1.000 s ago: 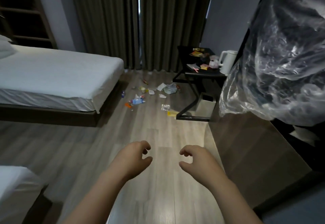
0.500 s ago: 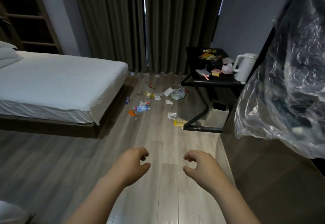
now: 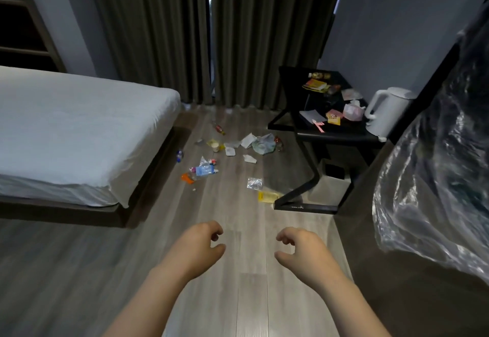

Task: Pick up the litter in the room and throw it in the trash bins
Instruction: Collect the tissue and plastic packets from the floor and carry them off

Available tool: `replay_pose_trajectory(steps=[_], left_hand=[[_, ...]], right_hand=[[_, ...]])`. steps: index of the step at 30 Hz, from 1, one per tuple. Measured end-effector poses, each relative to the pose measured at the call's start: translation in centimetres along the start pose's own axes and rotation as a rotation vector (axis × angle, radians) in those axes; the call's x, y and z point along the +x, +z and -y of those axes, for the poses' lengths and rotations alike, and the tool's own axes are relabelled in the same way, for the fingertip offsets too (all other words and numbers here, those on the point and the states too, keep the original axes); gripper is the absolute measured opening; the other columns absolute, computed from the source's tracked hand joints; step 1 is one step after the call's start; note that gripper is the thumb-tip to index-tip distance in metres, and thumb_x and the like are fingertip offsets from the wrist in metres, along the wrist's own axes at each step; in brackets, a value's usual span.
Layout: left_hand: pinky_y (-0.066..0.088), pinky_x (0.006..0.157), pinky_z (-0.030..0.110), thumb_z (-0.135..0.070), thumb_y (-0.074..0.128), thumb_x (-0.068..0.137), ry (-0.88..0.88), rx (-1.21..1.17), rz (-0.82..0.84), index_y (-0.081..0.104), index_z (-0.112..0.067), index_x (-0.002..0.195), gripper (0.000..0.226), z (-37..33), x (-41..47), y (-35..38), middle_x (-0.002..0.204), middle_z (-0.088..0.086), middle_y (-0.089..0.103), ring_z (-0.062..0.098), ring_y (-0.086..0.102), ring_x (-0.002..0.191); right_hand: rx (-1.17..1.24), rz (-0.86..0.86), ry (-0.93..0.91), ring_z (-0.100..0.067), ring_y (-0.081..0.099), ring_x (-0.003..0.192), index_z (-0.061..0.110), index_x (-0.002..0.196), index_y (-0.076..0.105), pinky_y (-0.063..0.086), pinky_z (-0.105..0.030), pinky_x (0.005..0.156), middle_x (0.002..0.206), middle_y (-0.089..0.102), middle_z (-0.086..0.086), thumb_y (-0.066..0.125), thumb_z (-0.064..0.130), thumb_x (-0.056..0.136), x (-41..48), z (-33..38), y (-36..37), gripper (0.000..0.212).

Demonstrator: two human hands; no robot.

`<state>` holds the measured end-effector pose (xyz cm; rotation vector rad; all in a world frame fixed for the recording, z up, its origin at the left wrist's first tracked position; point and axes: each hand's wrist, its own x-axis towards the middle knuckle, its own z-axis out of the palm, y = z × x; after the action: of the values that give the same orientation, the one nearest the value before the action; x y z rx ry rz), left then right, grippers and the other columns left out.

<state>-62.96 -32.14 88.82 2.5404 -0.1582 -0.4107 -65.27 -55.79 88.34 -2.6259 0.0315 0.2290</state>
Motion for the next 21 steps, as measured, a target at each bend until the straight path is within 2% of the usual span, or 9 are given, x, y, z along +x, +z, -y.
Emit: replay_pose_trajectory(steps=[8, 15, 21], left_hand=[[0.041, 0.079, 0.017, -0.033, 0.057, 0.09, 0.032, -0.013, 0.025, 0.055, -0.024, 0.124, 0.035, 2.1, 11.6, -5.0, 0.119, -0.007, 0.06, 0.008, 0.055, 0.094], [0.039, 0.074, 0.017, -0.034, 0.057, 0.089, -0.002, -0.032, 0.07, 0.055, -0.025, 0.121, 0.033, 3.6, 20.4, -6.3, 0.115, -0.007, 0.058, 0.007, 0.052, 0.086], [0.041, 0.075, 0.016, -0.034, 0.058, 0.089, -0.016, 0.023, 0.058, 0.056, -0.026, 0.119, 0.032, 3.2, 30.3, -8.3, 0.112, -0.008, 0.058, 0.007, 0.054, 0.091]], right_hand=[[0.019, 0.017, 0.098, -0.009, 0.056, 0.103, 0.027, 0.122, 0.057, 0.047, -0.021, 0.084, 0.113, 0.058, 0.008, 0.064, 0.033, 0.083, 10.9, 2.1, -0.5, 0.04], [-0.002, 0.053, 0.117, -0.01, 0.056, 0.111, 0.027, 0.126, 0.055, 0.043, -0.019, 0.082, 0.123, 0.057, 0.006, 0.065, 0.033, 0.082, 20.4, 1.8, -0.5, 0.045], [0.031, 0.082, 0.108, -0.012, 0.056, 0.114, 0.027, 0.128, 0.053, 0.04, -0.017, 0.082, 0.127, 0.056, 0.004, 0.066, 0.033, 0.081, 31.2, 0.6, -1.6, 0.049]])
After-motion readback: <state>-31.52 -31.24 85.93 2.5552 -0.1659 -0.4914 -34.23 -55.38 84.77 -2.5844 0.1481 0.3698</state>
